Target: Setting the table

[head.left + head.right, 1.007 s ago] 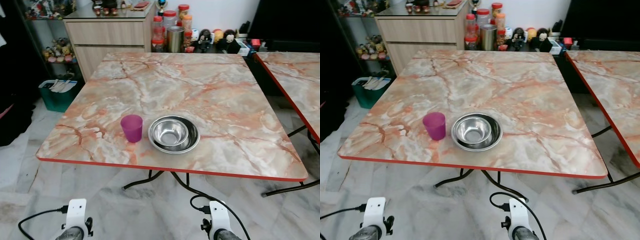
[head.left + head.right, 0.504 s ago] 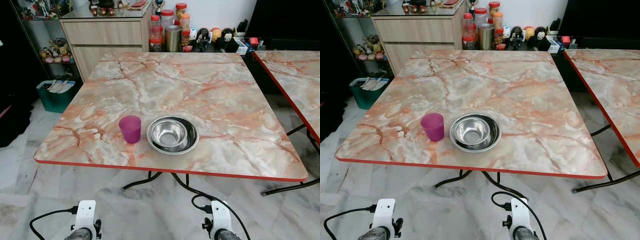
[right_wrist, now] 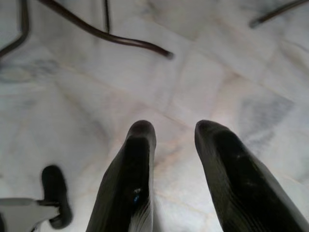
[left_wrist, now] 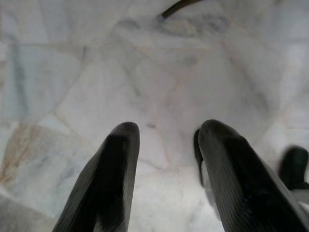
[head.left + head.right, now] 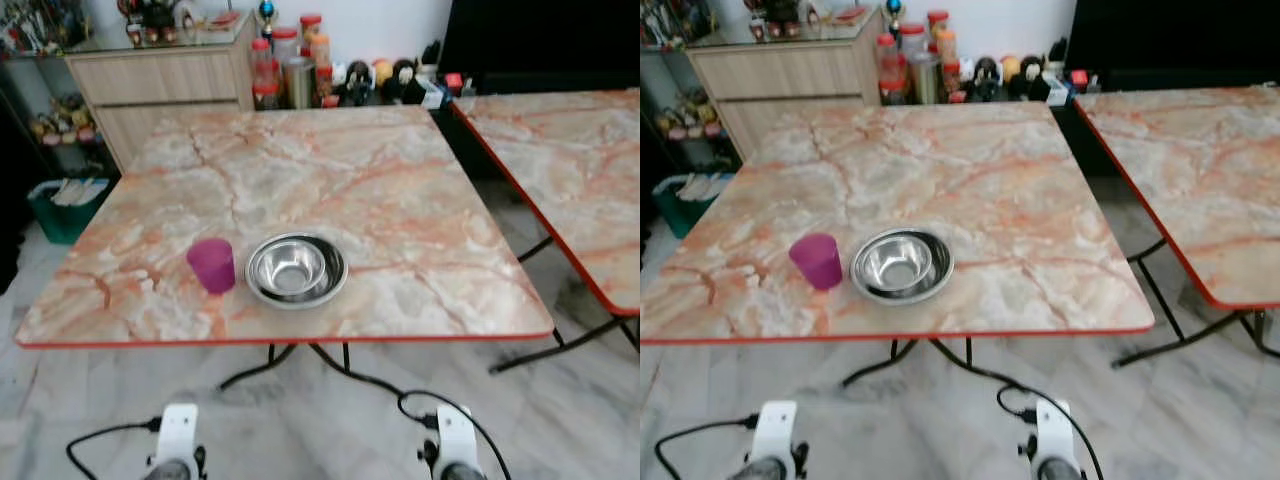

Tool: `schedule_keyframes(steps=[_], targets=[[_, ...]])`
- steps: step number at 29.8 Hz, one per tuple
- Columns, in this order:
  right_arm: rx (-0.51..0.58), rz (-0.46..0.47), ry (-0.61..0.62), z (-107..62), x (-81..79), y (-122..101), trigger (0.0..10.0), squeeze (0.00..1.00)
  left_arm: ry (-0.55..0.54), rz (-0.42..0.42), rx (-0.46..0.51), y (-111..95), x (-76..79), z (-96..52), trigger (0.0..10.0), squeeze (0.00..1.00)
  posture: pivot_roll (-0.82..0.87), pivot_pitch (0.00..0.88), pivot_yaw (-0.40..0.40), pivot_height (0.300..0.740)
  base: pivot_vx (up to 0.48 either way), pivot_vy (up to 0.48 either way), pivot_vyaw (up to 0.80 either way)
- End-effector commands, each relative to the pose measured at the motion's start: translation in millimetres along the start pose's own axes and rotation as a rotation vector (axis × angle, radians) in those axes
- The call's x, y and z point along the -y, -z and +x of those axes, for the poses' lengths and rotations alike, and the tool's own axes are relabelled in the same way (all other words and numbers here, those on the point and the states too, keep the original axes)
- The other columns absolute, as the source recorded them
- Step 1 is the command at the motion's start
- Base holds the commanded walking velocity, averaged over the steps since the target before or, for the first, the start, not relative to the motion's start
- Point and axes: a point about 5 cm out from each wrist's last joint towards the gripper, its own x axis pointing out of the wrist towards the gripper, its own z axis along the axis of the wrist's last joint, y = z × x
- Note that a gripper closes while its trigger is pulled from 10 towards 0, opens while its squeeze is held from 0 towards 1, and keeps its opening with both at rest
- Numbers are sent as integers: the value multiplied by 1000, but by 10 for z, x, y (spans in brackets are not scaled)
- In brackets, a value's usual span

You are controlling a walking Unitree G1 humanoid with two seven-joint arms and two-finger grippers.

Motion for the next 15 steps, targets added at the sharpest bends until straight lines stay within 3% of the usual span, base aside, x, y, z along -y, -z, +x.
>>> schedule_keyframes(steps=[1,5,15], targets=[[9,-9,15,4,29,-30,10000,0,5,-16,-14,10,32,1,10000,0,-6,0,37,740,0,-446,0],[8,-13,31,6,20,-40,10000,0,5,-20,-11,-17,14,6,10000,0,5,0,42,740,0,-427,595],[1,7,41,8,25,-42,10000,0,-8,-28,-16,-13,-22,6,10000,0,22,0,32,740,0,-425,0]])
